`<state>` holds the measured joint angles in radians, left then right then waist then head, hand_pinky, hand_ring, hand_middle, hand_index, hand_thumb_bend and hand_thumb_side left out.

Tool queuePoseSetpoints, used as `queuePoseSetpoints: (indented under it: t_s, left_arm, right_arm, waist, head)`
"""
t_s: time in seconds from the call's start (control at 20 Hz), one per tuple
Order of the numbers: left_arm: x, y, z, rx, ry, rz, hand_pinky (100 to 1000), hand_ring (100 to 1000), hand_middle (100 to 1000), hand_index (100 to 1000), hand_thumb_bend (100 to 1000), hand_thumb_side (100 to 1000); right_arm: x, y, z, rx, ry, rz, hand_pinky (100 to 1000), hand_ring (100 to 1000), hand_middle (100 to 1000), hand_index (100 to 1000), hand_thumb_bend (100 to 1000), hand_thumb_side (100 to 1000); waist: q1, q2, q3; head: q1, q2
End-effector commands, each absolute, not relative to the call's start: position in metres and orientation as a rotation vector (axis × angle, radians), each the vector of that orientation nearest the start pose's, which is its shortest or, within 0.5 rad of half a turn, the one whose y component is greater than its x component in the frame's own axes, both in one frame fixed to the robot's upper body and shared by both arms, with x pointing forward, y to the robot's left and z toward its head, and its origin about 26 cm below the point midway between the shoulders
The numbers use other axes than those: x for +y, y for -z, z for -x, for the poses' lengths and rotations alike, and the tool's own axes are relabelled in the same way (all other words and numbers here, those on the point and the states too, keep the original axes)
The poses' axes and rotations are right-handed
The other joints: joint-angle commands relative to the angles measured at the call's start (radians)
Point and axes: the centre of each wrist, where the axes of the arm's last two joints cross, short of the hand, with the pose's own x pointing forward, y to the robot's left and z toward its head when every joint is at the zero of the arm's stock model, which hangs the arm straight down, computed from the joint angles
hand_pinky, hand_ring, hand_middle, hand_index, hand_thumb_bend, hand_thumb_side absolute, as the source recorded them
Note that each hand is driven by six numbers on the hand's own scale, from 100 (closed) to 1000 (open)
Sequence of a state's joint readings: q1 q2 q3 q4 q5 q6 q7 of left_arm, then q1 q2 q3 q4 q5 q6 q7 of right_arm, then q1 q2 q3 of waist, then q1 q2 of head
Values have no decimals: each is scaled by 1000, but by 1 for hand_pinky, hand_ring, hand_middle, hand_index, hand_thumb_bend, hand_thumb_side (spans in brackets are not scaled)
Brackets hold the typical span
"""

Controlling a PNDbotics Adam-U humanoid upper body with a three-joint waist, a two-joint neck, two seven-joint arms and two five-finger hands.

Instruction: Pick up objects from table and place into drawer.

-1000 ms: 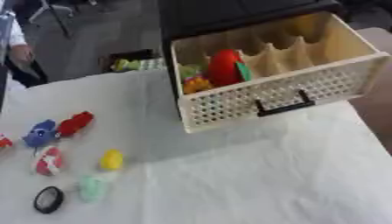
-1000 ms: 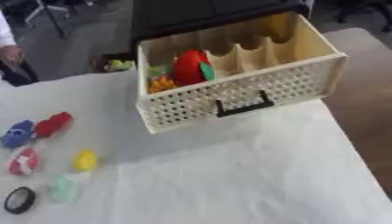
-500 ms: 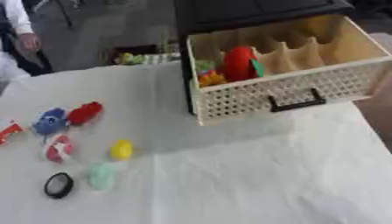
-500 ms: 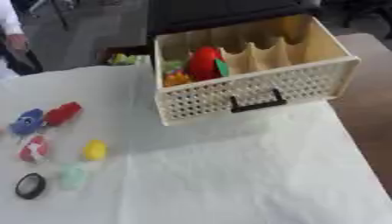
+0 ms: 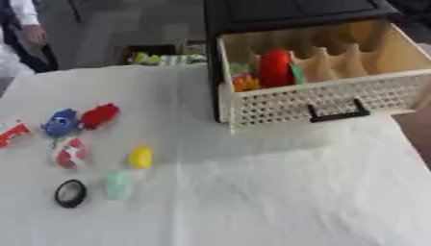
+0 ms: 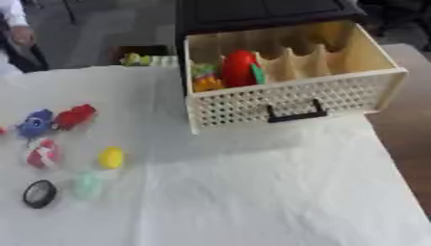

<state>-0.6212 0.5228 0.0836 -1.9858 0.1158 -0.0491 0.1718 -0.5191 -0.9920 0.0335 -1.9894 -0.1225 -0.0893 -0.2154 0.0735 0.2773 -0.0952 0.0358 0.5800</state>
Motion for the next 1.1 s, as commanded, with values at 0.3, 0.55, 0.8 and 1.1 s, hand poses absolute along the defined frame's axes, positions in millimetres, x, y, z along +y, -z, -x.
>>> queuePoseSetpoints:
  t_s: [0.3,0.55,0.8,1.1]
  left_arm:
    - [274,-277,-307,3578,-95,303,400,596,651,865,100,894]
    - [267,-252,-307,3648,-9,329,392,589,644,859,100,929]
    - [262,-234,-305,3727,4,330,388,585,640,857,100,948]
    - [260,-223,-304,3767,20,321,384,583,636,851,100,959]
  right_arm:
    - [-305,-337,-284,3076,1500,-1004,637,499,532,727,100,1000]
    - [-307,-320,-285,2984,1812,-999,639,521,565,739,100,1000]
    - [-311,-296,-284,2936,2141,-878,658,541,595,768,100,991]
    - [-308,-278,-284,2926,2374,-699,671,559,629,809,100,988]
  waist:
    - [-22,-20,19]
    - [-34,-20,26]
    - [-41,-20,32]
    - [-40,-20,37]
  head:
    - [38,30]
    - [27,30]
    - [13,23]
    - [-5,18]
